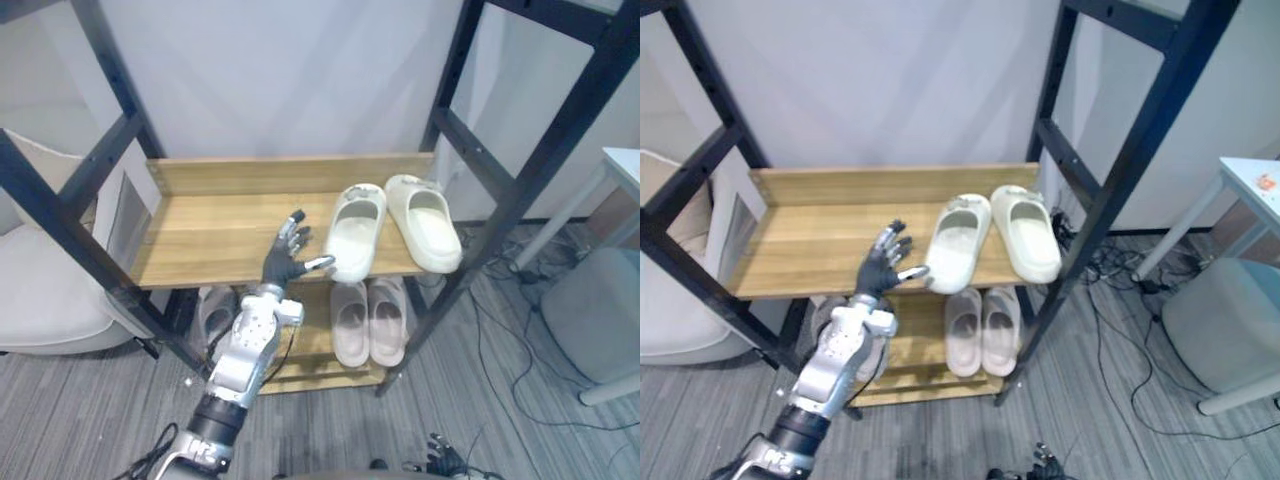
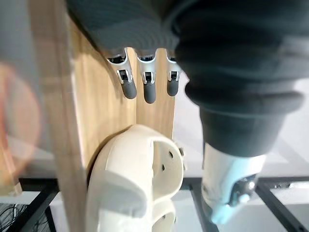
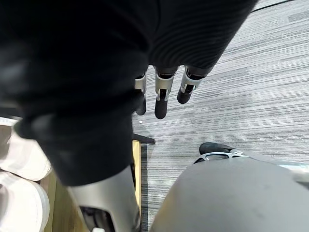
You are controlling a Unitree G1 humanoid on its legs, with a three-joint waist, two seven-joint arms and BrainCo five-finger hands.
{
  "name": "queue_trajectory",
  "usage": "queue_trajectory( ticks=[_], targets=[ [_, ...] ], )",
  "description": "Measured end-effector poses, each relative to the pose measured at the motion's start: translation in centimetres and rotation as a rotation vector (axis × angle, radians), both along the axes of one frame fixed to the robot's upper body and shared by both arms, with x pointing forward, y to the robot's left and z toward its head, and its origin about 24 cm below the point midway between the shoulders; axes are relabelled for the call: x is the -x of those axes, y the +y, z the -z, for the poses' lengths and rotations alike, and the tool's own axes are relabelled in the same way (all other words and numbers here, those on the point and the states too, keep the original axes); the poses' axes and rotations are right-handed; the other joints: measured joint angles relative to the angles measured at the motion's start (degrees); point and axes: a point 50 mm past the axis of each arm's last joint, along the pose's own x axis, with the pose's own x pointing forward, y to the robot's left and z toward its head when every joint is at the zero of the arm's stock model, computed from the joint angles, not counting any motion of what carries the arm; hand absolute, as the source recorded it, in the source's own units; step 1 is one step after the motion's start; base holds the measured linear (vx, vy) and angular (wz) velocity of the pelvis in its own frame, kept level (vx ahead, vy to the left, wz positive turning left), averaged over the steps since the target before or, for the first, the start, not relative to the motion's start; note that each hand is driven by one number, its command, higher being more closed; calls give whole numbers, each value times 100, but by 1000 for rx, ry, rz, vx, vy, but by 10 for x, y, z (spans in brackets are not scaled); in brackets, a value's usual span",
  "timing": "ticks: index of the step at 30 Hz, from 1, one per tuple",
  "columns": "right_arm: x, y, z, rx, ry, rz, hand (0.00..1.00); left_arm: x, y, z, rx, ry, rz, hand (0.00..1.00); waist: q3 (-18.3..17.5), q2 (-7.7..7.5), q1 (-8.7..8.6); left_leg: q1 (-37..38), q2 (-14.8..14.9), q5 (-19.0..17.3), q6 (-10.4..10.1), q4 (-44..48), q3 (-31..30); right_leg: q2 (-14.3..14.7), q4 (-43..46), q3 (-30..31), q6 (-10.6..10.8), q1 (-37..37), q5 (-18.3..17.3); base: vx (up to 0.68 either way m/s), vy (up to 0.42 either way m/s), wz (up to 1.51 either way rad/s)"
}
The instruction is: Organize the slippers on the shoe rack
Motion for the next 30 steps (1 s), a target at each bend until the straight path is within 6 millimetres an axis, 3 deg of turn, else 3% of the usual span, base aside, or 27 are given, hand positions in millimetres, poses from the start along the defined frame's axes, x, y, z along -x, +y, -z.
queue_trajectory(
  ticks=[10,19,30],
  targets=[
    [0,3,1,-1,9,-23,0,6,-28,4,-6,17,114,0,-54,-19,-6,2,3,10,-3,0,15,0,0,7,1,-2,-1,-14,-4,-1],
    [1,3,1,-1,12,-21,0,-12,-47,3,-43,31,149,0,-60,-26,-39,9,32,13,-4,-6,148,1,-1,140,-9,-64,3,-22,-6,-7],
    [0,2,1,-1,16,-8,0,-29,-40,1,-97,30,92,0,-62,-36,-89,3,34,11,-6,-34,188,4,-28,183,17,-102,23,-3,-2,-1]
  ],
)
